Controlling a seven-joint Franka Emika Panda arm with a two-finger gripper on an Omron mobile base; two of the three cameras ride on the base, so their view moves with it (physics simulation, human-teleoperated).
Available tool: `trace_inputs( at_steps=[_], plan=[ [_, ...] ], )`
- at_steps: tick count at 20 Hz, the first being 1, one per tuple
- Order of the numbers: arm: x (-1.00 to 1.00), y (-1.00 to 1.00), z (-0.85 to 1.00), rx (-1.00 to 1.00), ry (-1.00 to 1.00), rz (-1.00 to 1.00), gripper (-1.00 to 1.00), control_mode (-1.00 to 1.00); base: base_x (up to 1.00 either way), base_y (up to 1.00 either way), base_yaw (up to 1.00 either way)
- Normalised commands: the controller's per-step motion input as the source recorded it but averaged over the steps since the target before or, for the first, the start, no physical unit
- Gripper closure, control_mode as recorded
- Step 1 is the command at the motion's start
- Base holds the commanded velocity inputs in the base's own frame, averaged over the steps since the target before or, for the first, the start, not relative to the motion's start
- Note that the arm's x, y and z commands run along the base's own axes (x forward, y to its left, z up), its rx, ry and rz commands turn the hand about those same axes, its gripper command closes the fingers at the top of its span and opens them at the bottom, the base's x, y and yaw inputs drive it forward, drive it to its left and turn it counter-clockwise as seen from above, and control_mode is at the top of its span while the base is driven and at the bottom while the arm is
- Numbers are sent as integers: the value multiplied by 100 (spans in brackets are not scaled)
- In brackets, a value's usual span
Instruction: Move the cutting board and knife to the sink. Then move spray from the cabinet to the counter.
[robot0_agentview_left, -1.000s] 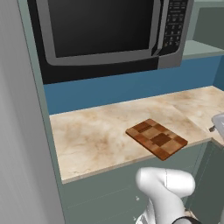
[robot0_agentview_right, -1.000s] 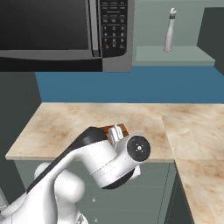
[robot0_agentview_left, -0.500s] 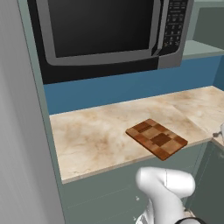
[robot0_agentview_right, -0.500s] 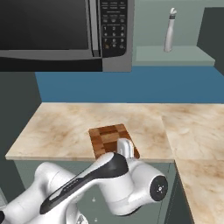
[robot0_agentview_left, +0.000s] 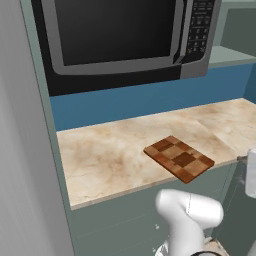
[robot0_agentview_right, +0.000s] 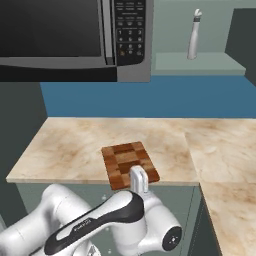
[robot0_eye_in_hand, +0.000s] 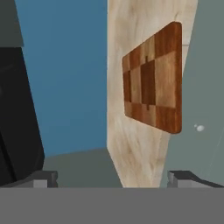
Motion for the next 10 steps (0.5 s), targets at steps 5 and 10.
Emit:
trace_inputs(
  at_steps=[5,10],
  plan=[
    [14,14,-31,0,0,0,-100,-100,0,0,0],
    [19,8,-27,0,0,0,-100,-100,0,0,0]
  ],
)
